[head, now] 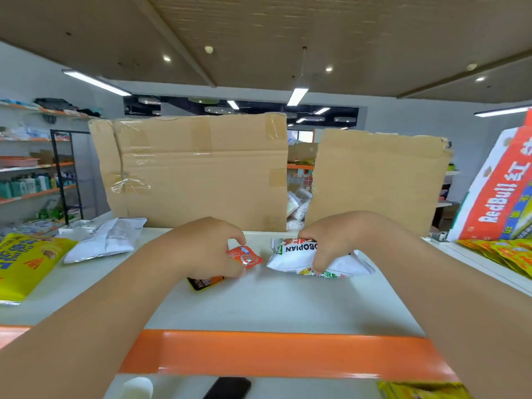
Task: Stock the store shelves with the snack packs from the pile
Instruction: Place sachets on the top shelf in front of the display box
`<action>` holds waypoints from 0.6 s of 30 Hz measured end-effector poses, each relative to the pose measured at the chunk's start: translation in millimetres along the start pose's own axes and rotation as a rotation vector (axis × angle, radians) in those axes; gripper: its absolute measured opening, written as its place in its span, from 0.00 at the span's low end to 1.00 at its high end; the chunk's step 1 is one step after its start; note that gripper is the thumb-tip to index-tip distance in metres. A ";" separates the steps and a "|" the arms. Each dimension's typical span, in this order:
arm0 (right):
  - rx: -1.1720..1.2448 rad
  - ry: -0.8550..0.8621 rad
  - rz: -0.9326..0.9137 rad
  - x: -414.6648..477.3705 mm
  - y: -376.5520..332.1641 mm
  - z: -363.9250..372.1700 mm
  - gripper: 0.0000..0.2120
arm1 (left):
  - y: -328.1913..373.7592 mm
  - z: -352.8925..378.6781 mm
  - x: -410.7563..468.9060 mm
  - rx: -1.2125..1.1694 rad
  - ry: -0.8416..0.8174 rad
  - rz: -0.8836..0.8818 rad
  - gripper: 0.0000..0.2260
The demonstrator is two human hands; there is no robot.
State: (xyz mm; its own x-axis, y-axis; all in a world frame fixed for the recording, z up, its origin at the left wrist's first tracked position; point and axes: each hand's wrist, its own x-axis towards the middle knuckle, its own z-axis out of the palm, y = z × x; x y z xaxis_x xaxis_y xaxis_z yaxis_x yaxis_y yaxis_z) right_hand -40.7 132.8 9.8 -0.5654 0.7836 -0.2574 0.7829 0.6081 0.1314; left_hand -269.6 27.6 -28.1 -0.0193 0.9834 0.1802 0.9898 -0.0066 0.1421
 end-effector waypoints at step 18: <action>0.239 0.331 0.633 -339.4 240.0 110.7 0.36 | 349.1 46.1 16.6 -0.307 0.184 0.698 0.20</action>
State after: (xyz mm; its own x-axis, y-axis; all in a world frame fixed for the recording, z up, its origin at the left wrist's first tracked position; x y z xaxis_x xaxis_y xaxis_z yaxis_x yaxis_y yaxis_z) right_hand 367.9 -1.3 22.7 -0.0076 0.9945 0.1046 0.9980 0.0141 -0.0620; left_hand 82.1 50.0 -20.4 0.5435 0.6874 0.4817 0.6987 -0.6885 0.1943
